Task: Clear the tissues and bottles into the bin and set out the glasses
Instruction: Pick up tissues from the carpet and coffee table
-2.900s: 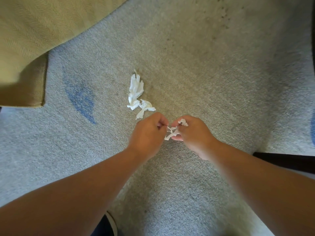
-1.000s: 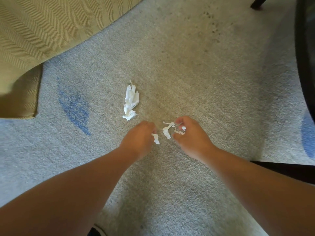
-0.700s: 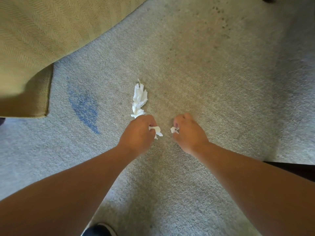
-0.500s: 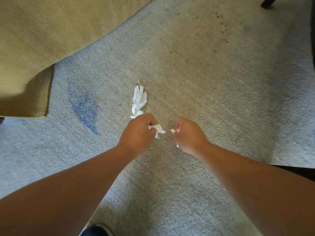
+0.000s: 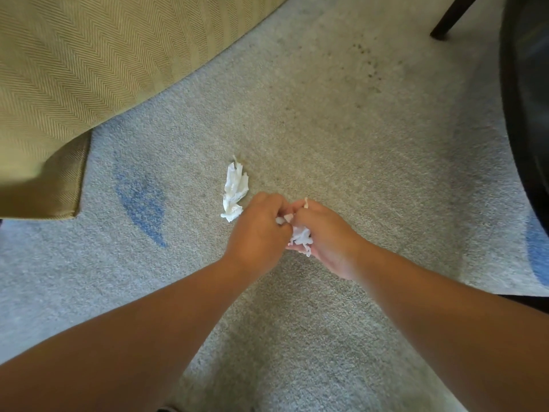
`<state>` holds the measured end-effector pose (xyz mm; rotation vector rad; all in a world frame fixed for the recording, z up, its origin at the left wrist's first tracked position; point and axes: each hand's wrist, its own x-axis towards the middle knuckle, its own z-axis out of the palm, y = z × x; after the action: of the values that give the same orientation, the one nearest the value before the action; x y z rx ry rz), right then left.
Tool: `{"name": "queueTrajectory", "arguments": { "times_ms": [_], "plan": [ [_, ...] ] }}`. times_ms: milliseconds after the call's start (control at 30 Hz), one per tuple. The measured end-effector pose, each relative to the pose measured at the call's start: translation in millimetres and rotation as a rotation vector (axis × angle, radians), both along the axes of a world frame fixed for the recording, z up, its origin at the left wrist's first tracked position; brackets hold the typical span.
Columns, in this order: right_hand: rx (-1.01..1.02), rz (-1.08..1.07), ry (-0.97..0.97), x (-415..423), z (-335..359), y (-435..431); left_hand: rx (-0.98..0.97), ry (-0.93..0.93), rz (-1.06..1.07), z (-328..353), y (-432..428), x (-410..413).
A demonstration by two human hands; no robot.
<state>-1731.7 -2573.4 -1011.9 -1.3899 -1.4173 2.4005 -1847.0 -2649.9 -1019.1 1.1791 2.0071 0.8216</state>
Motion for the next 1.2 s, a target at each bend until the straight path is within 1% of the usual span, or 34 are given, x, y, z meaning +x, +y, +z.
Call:
{"name": "queueTrajectory", "arguments": {
  "times_ms": [100, 200, 267, 333, 400, 433, 500, 567, 633, 767, 867, 933, 1033, 1100, 1200],
  "plan": [
    [0.124, -0.027, -0.047, -0.9, 1.0, -1.0, -0.002, 0.066, -0.027, -3.5, -3.7, -0.6],
    [0.21, -0.021, -0.111, -1.2, 0.2, 0.3, 0.036, 0.014, -0.059, -4.9, -9.3, -5.5],
    [0.241, -0.029, -0.197, 0.4, 0.2, 1.6, 0.044, 0.043, -0.07, -6.7, -14.0, -14.0],
    [0.281, -0.02, -0.301, 3.3, -0.4, 2.0, 0.018, 0.081, -0.001, -13.9, -18.8, -28.2],
    [0.298, -0.004, -0.351, 6.0, 0.5, 1.2, -0.037, 0.107, 0.118, -22.4, -22.3, -46.8],
    [0.294, -0.001, -0.356, 7.1, 0.7, 1.1, -0.073, 0.134, 0.16, -26.5, -23.2, -56.3],
    [0.269, -0.002, -0.362, 8.4, 3.2, 1.1, -0.149, 0.223, 0.178, -33.3, -22.6, -73.4],
    [0.276, 0.019, -0.377, 9.2, 6.7, 0.5, -0.236, 0.305, 0.133, -37.7, -19.6, -84.8],
    [0.327, 0.048, -0.394, 11.0, 8.1, -0.7, -0.308, 0.352, 0.061, -41.3, -15.4, -88.7],
    [0.294, 0.027, -0.42, 14.7, 10.5, -1.2, -0.347, 0.405, -0.078, -47.8, -4.8, -83.1],
    [0.336, 0.087, -0.42, 15.0, 12.4, 0.4, -0.41, 0.446, -0.158, -53.1, 2.7, -77.5],
    [0.37, 0.11, -0.415, 15.4, 14.0, 0.9, -0.417, 0.473, -0.162, -56.0, 5.3, -76.3],
    [0.394, 0.131, -0.414, 15.4, 14.9, 1.6, -0.36, 0.484, -0.131, -57.6, 5.8, -77.9],
    [0.39, 0.11, -0.409, 14.8, 15.5, 1.8, -0.366, 0.468, -0.143, -58.6, 3.6, -78.4],
    [0.382, 0.079, -0.383, 14.6, 18.0, 2.5, -0.368, 0.363, -0.107, -57.8, -2.3, -76.9]
  ]
}}
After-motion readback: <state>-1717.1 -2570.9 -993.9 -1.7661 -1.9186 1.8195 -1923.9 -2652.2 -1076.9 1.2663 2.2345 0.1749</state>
